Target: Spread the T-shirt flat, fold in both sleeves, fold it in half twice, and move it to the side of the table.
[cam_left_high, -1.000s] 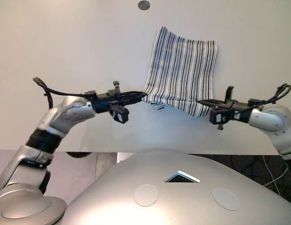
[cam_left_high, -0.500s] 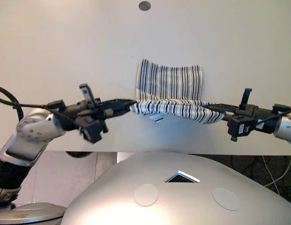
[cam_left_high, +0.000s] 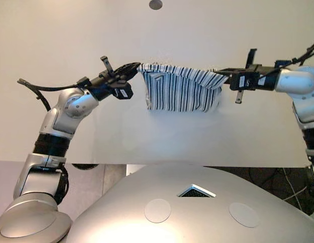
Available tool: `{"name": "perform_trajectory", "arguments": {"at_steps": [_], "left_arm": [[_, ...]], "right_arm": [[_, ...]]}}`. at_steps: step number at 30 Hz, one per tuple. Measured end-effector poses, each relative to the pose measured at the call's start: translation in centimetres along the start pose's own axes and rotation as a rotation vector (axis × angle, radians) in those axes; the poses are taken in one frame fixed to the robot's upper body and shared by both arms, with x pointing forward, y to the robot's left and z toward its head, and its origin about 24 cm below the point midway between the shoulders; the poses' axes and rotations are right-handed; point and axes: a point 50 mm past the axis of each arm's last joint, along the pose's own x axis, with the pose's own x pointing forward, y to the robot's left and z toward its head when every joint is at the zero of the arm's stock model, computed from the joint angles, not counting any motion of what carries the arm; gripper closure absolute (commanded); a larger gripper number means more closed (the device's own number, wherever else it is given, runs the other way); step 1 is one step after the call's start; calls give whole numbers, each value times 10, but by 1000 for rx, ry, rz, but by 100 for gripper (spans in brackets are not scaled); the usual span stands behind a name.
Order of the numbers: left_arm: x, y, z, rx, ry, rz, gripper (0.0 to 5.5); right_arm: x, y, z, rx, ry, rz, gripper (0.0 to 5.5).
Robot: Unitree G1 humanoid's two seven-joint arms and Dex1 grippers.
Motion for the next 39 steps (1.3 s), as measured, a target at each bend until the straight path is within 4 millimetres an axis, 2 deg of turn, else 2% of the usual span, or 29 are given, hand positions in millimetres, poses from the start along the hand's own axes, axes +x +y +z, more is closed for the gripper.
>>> {"name": "perform_trajectory", "arguments": {"at_steps": [3, 7, 11, 13, 16, 18, 20, 22, 25, 29, 32, 34, 37, 39], "left_arm": [[-2, -9, -11, -1, 55, -36, 471], [0, -17, -14, 18, 57, -74, 411], [1, -17, -19, 20, 69, -37, 350], [5, -15, -20, 5, 68, 11, 316], [8, -17, -19, -34, 64, 46, 316], [8, -17, -18, -47, 60, 61, 316], [9, -18, -17, -62, 56, 75, 316], [8, -18, -15, -86, 50, 100, 316], [10, -18, -12, -100, 37, 116, 316], [9, -2, -7, -161, -1, 261, 316], [6, 24, 1, -287, -82, 502, 316], [5, 31, 9, -366, -140, 603, 316], [2, 26, 13, -441, -162, 644, 316], [3, 28, 17, -463, -187, 669, 316]], "right_arm": [[7, 9, -18, 55, 62, 48, 441], [19, 15, -25, 80, 61, 24, 373], [25, 15, -28, 124, 26, -51, 365], [24, 9, -28, 236, -58, -151, 365], [10, -11, -48, 471, -68, -390, 365], [1, -26, -60, 568, -32, -506, 365], [-1, -28, -71, 631, 26, -568, 365], [2, -23, -79, 662, 83, -581, 365], [8, -23, -76, 667, 75, -593, 365], [17, -33, -50, 592, -57, -595, 365], [25, -42, -11, 604, -366, -536, 365], [32, -42, 7, 617, -518, -467, 365], [49, -29, 8, 569, -449, -324, 365], [64, -18, -2, 539, -325, -247, 365]]}}
